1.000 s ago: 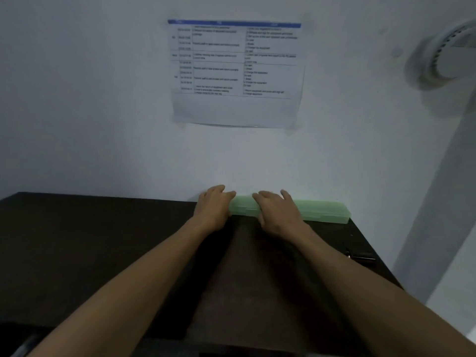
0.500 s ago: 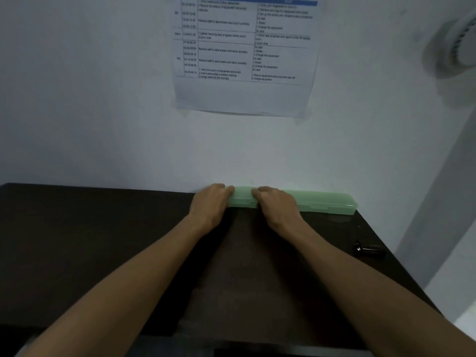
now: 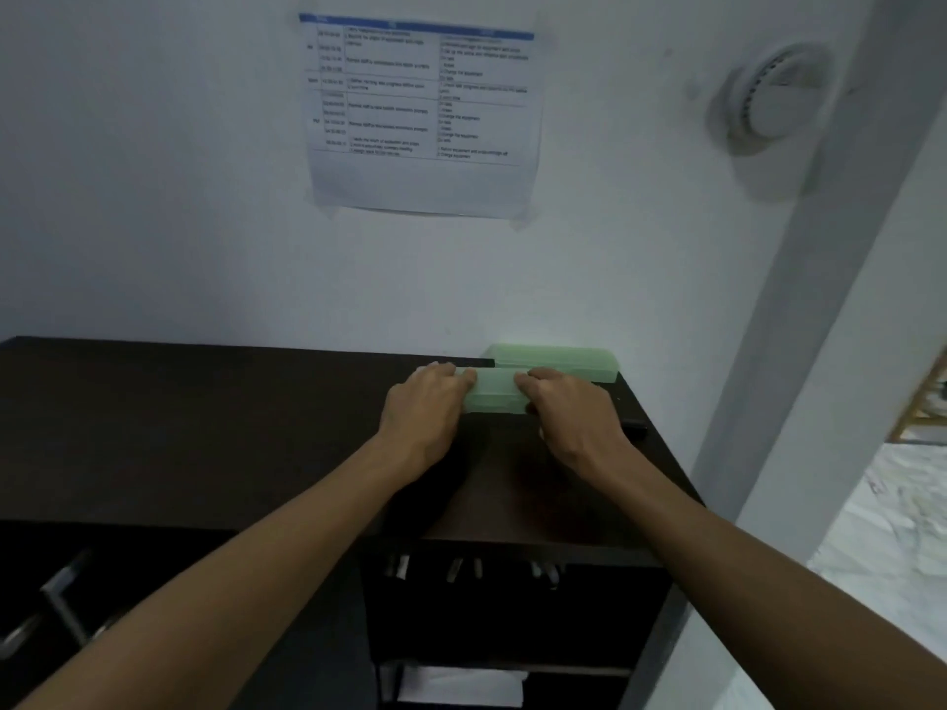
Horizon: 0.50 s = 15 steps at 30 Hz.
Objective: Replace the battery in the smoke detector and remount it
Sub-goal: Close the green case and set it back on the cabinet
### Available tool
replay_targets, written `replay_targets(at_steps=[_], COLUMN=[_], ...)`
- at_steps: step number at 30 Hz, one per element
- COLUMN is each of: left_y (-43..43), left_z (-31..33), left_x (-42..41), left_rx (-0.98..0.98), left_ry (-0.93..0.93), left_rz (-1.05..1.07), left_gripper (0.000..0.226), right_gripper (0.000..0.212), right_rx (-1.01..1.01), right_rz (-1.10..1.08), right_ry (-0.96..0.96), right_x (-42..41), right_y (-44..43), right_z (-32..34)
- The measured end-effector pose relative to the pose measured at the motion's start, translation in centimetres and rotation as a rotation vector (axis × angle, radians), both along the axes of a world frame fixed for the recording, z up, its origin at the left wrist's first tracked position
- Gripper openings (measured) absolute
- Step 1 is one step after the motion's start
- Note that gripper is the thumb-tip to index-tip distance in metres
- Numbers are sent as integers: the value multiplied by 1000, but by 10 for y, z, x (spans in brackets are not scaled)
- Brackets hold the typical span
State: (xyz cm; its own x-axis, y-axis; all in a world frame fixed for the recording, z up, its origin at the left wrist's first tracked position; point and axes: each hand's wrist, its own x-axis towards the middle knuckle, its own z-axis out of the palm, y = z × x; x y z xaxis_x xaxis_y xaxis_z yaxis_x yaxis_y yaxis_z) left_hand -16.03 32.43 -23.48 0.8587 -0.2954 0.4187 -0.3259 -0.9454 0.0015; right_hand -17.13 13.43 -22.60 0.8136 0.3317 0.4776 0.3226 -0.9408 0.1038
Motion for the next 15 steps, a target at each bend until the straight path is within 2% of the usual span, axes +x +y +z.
replay_targets(at_steps=[12,15], left_y=[-25,-21], left_z=[-14,-10], left_x=[-22,-17], left_rx=[-8,-42], left_ry=[62,106], left_rz=[37,5], left_gripper=[50,48], right_gripper=[37,29], right_rx=[30,31], right_rz=[-35,-25], right_ry=[51,82], right_x=[-22,-17], right_y=[-19,-18], right_z=[-22,-19])
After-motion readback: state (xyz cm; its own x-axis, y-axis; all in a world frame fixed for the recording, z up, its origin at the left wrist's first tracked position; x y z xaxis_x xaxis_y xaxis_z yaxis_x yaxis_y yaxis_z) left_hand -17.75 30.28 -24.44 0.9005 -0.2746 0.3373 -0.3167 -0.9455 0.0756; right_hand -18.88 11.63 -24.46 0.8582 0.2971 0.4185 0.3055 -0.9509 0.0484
